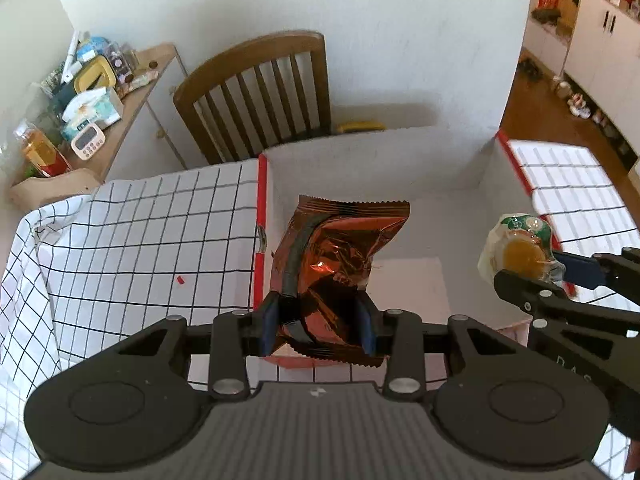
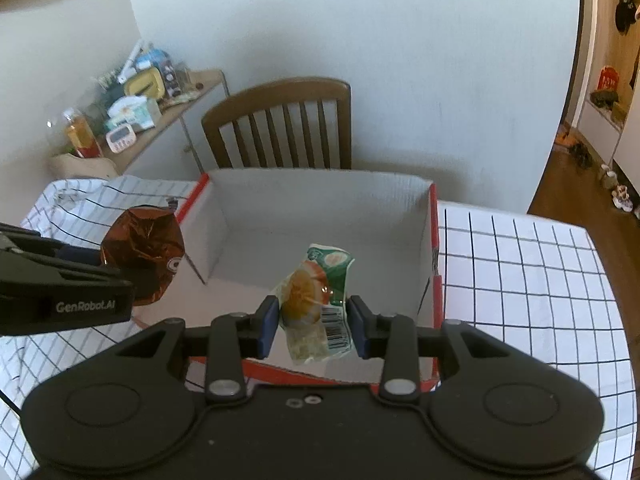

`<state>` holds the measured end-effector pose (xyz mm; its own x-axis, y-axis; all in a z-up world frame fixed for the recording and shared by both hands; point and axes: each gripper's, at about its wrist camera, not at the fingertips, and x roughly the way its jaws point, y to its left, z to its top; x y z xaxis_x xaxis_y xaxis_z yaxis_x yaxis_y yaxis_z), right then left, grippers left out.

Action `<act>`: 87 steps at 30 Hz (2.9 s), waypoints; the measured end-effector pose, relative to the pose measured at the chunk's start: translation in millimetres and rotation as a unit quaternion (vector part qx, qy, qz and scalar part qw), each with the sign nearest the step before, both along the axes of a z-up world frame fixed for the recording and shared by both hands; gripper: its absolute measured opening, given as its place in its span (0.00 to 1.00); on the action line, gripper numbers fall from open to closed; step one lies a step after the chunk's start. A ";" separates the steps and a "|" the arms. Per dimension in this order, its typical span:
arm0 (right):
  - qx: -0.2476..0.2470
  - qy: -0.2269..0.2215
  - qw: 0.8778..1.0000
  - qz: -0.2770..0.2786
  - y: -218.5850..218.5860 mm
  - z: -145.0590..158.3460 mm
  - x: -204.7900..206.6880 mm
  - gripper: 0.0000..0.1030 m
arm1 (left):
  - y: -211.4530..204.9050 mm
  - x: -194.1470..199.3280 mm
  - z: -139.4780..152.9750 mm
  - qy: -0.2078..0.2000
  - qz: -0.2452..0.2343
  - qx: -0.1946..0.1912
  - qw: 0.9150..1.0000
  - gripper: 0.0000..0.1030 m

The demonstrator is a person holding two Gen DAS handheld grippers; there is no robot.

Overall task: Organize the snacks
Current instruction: 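Carry the pastry and bun into the red box with both tools, then open both tools to drop the pastry and bun in the box, then move both tools back to the remaining snacks on the table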

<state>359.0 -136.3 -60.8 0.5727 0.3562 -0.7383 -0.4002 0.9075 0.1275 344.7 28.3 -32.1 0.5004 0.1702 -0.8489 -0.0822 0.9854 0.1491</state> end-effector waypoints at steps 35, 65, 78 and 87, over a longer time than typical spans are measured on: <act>-0.025 0.054 0.998 0.001 2.0 -37.5 17.9 0.44 | -6.7 15.2 -40.9 0.040 0.007 -0.021 0.999 0.57; 0.015 -0.035 0.999 0.020 -12.6 42.8 -78.5 0.92 | 0.4 -99.3 39.2 -0.046 -0.009 -0.038 0.998 0.62; 0.043 -0.047 0.997 0.051 -25.8 57.4 -139.1 0.98 | -0.6 -170.1 49.4 -0.072 -0.036 -0.054 0.995 0.76; 0.053 -0.021 0.996 0.067 -35.2 38.5 -180.6 0.99 | 2.0 -213.6 21.9 -0.042 -0.041 -0.086 0.995 0.84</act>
<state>178.4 -171.5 -22.3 0.5441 0.5063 -0.6690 -0.5244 0.8277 0.1998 131.2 30.3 -10.3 0.5768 -0.0182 -0.8167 -0.0056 0.9996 -0.0263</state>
